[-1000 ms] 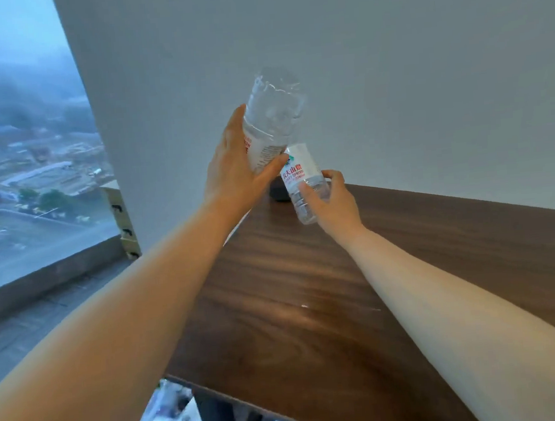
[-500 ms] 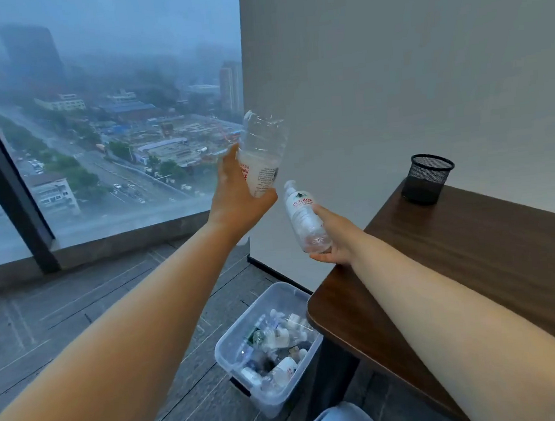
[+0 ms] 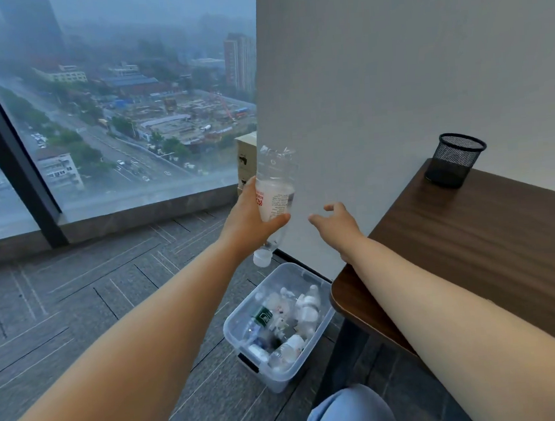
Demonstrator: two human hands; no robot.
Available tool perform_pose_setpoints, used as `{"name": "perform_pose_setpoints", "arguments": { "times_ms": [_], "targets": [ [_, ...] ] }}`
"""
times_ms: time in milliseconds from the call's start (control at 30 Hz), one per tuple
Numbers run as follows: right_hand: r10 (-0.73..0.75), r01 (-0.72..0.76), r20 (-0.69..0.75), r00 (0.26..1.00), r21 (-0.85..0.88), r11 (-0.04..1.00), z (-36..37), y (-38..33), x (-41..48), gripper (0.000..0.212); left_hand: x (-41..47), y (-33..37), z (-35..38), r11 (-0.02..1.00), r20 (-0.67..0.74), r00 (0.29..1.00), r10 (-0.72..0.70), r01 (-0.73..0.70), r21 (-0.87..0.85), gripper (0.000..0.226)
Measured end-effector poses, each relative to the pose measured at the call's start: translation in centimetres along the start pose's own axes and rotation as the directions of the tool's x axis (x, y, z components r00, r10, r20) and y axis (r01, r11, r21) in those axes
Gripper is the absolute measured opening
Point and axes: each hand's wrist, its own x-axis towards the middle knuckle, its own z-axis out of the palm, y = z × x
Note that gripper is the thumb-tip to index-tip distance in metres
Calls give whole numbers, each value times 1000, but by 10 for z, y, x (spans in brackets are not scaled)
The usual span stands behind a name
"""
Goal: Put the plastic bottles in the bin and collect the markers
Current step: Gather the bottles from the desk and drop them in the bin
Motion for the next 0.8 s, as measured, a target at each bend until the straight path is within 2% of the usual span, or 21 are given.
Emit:
{"name": "perform_pose_setpoints", "arguments": {
  "times_ms": [133, 333, 433, 500, 600, 800],
  "targets": [
    [-64, 63, -10, 998, -49, 997, 4, 1, -4, 50, -4, -18, 16, 997, 57, 996, -71, 69, 37, 73],
    [-113, 114, -89, 990, 2, 993, 0, 2, -6, 44, -3, -35, 37, 986, 103, 985, -141, 130, 109, 76],
    [-125, 127, -111, 986, 14, 992, -1, 3, -7, 42, 2, -46, 46, 981, 198, 968, -151, 123, 148, 86],
    [-132, 134, -115, 985, 10, 991, -1, 3, -8, 42, 1, -58, 49, 964, 253, 944, -212, 160, 213, 85],
    [-133, 135, -109, 985, 11, 991, -1, 4, -7, 41, -5, -70, 51, 941, 212, 947, -243, 177, 287, 78],
    [-144, 146, -91, 985, 20, 989, 0, 3, -6, 40, -6, -60, 38, 947, 116, 976, -186, 146, 286, 55]
  ]
}}
